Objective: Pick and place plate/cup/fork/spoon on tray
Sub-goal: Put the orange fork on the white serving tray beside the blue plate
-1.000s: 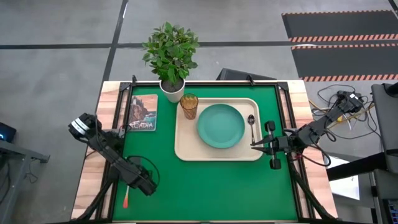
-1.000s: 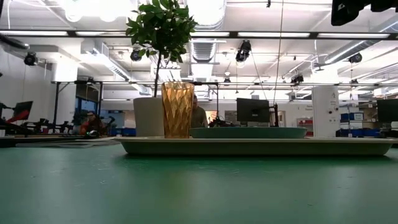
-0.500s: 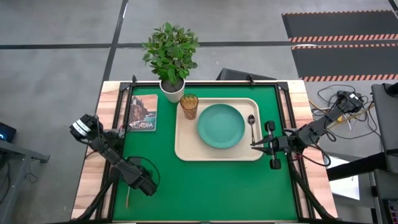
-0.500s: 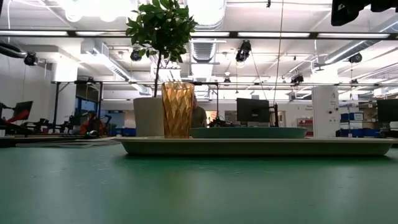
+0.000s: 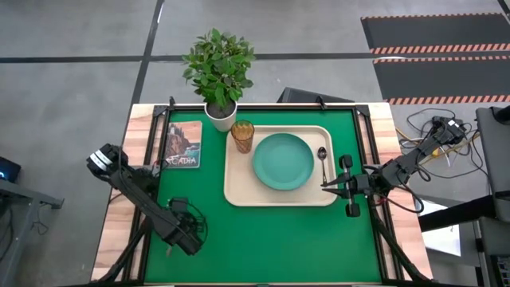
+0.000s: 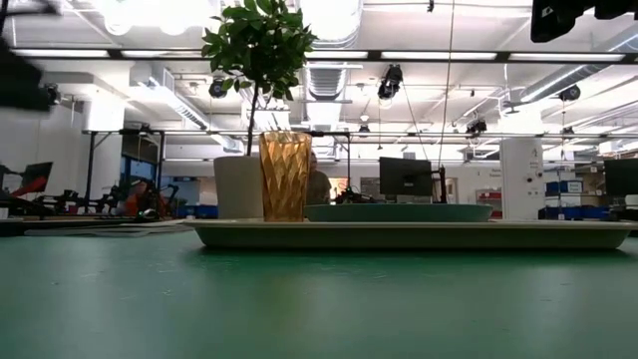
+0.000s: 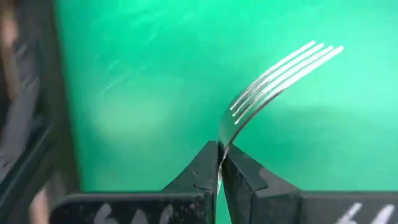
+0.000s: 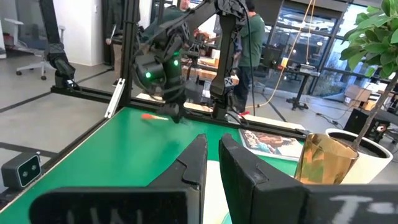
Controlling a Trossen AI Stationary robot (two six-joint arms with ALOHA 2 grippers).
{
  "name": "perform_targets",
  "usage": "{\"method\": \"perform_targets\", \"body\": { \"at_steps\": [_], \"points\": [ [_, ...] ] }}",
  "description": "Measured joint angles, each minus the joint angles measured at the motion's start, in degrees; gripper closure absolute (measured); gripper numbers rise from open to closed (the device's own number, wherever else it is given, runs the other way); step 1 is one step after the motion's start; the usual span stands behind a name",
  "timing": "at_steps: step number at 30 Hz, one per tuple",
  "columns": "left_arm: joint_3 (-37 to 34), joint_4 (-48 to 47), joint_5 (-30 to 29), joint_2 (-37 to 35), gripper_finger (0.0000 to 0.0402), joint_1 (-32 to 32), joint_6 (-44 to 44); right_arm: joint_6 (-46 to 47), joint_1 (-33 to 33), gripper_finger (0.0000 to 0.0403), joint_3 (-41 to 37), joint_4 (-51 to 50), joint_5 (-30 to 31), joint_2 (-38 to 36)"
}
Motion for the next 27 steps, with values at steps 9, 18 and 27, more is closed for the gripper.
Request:
{"method": "perform_targets", "body": {
  "at_steps": [9, 18, 27],
  "points": [
    [8.9, 1.3, -33.7, -0.9, 0.0401, 1.1, 15.2, -0.7, 0.0, 0.0371, 0.0, 0.0, 0.0, 0.1],
    [12.0, 21.9, -44.7, -1.9, 0.0401, 6.0, 45.4, -0.9, 0.0, 0.0371, 0.0, 0.2, 0.0, 0.1],
    [11.7, 52.3, -45.3, -3.2, 0.0401, 12.7, 81.8, 0.4, -0.1, 0.0371, 0.0, 0.5, 0.0, 0.1]
  ]
}}
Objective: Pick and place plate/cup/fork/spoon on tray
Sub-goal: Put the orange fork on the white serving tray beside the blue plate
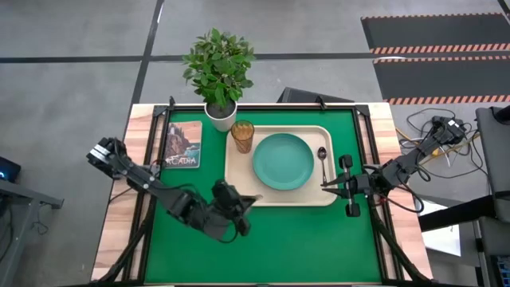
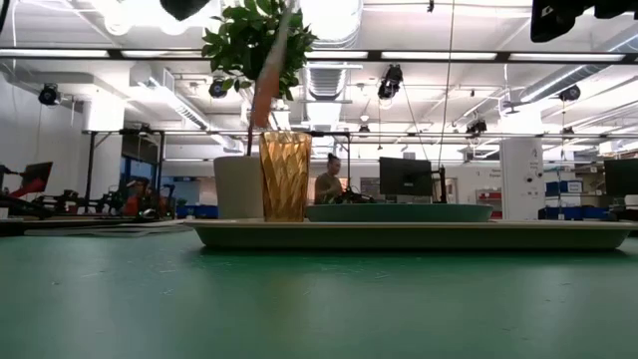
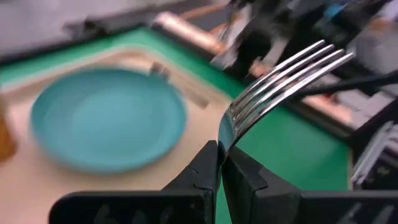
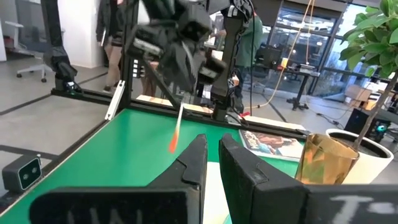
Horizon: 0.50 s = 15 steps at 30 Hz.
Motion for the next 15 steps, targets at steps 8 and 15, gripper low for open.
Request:
{"method": "perform_targets", "body": {
  "at_steps": [8, 15],
  "points": [
    [0.0, 20.3, 9.6, -0.1, 0.0401, 3.9, 22.4, 1.8, 0.0, 0.0315, 0.0, 2.9, 0.0, 0.2],
    [-0.2, 27.3, 16.5, -0.1, 0.0401, 7.4, 31.2, 2.1, -0.2, 0.0249, 0.0, 8.0, 0.0, 4.1]
  ]
}}
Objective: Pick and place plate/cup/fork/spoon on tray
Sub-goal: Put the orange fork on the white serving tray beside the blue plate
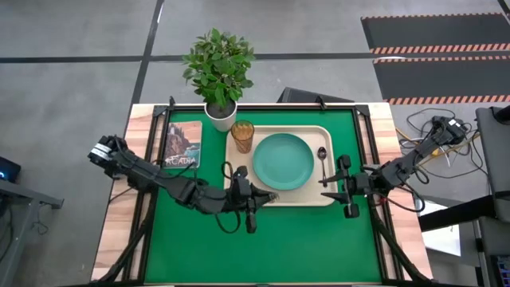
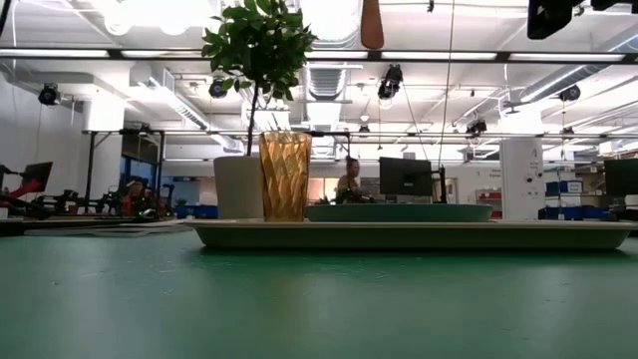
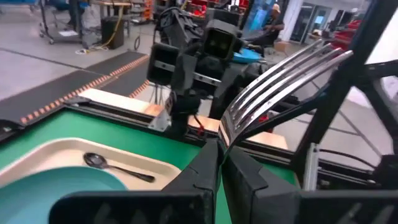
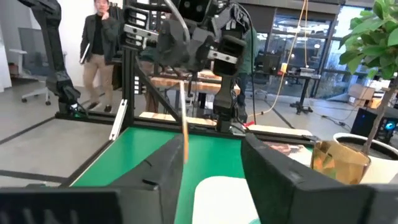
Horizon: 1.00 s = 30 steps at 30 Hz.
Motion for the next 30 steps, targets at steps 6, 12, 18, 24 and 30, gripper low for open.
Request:
{"method": "perform_targets", "body": {
  "at_steps": [6, 12, 18, 24, 30],
  "points": [
    [0.0, 0.3, 0.2, 0.0, 0.0401, 2.1, 0.8, -0.6, -2.1, 0.0223, 0.1, 5.3, 0.0, 5.1],
    [0.0, 0.5, 0.6, 0.0, 0.0401, 3.0, 0.8, 0.4, -4.9, 0.0218, 3.0, 5.2, -2.8, 10.9],
    [-0.1, 2.3, 2.1, 0.1, 0.0401, 3.0, 2.2, 1.4, -8.0, 0.0218, 5.7, 5.5, -8.3, 17.4],
    [-0.1, 2.4, 2.3, 0.1, 0.0401, 3.0, 3.3, 2.7, -11.4, 0.0218, 8.0, 9.6, -15.9, 24.5],
    [-0.1, 2.9, 2.7, 0.1, 0.0401, 3.0, 3.7, 3.0, -13.5, 0.0218, 10.8, 9.6, -18.1, 30.5]
  ]
}}
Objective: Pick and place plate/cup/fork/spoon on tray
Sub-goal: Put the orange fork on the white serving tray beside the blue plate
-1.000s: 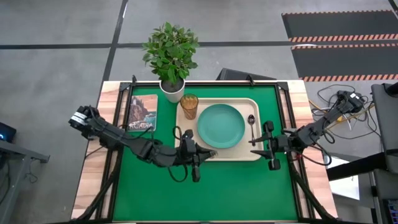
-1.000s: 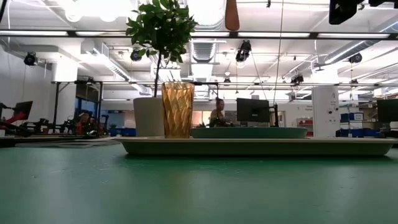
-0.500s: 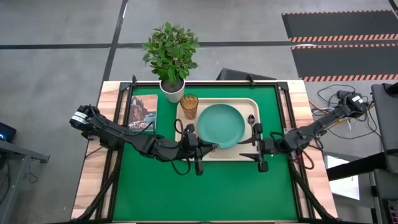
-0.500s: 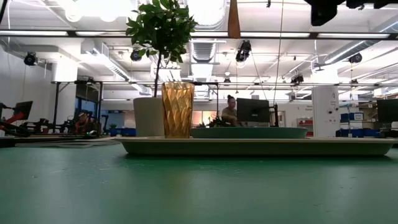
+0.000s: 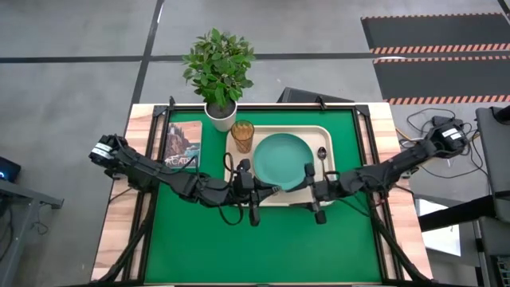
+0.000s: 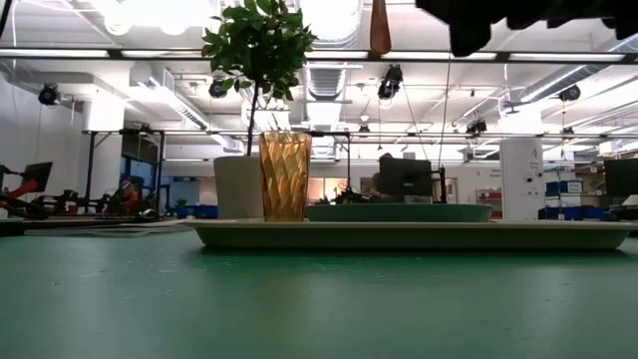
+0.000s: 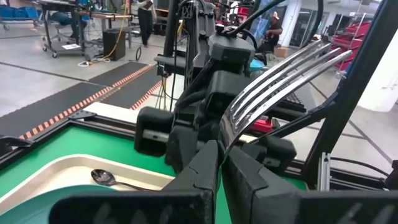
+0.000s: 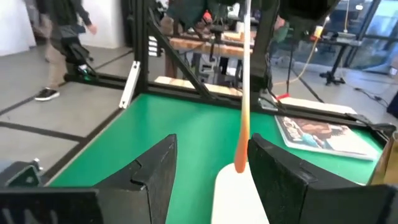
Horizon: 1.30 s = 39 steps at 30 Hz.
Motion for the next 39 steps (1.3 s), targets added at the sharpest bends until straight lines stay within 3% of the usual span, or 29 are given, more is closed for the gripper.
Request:
{"method": "perform_targets", "body": {
  "at_steps": [8, 18, 23, 29, 39],
  "points": [
    [0.0, 0.0, 0.2, 0.0, 0.0402, 0.0, 0.0, -0.1, -2.5, 0.0218, 3.2, 0.8, 0.4, 6.5],
    [-0.1, 0.0, 0.4, 0.0, 0.0402, 0.0, 0.0, -0.7, -4.4, 0.0231, 3.3, 13.6, 0.4, 13.3],
    [-0.1, 0.0, 0.4, 0.1, 0.0402, 0.0, 0.0, -2.0, -4.8, 0.0275, 3.4, 18.4, 0.4, 16.1],
    [-0.2, -0.1, 0.4, 0.5, 0.0402, 0.0, -0.4, -2.6, -4.7, 0.0381, 5.3, 18.2, -2.0, 17.6],
    [-0.2, -0.3, 0.3, 0.3, 0.0401, -0.1, -0.3, -0.3, -4.7, 0.0394, 5.1, 17.6, -3.0, 16.1]
  ]
}}
